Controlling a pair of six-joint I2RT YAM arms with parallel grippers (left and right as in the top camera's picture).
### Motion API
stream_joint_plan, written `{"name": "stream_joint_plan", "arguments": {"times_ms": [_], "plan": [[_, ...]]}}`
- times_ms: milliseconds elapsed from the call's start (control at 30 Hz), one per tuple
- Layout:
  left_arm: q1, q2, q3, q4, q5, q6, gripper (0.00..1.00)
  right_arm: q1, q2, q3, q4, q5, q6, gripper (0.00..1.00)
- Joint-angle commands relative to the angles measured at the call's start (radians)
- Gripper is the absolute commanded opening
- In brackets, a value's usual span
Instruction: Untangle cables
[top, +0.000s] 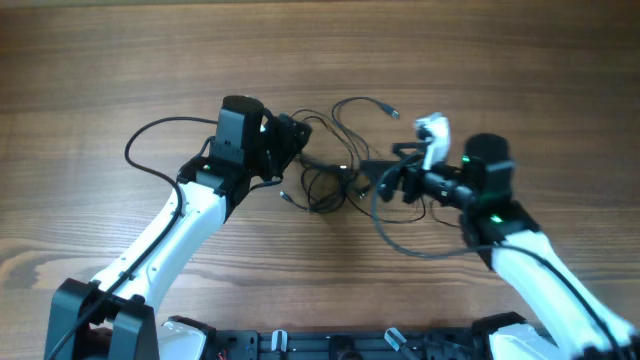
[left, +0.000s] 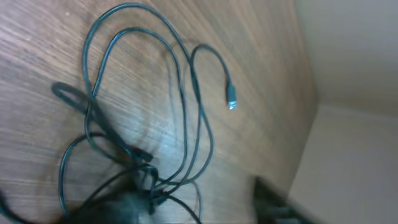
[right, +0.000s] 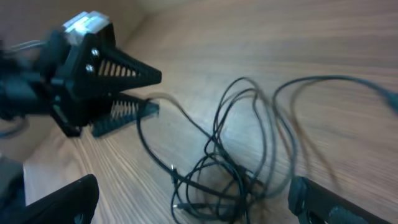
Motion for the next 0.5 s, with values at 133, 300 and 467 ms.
{"name": "stream_joint_plan", "arguments": {"times_ms": [133,300,467], "plan": [[0.006,0.007,0.001,0.060,0.082,0.014,0.04,0.050,0.269,0.008,0.251,-0.065,0.037,1.00],[0.007,-0.008,0.001,0.150,0.221,0.188,0.04,0.041,0.277,0.008,0.305,0.014,0.216,1.00],[0.007,-0.033,0.001,0.150,0.326,0.343,0.04,0.028,0.281,0.008,0.324,0.340,0.385,1.00]]}}
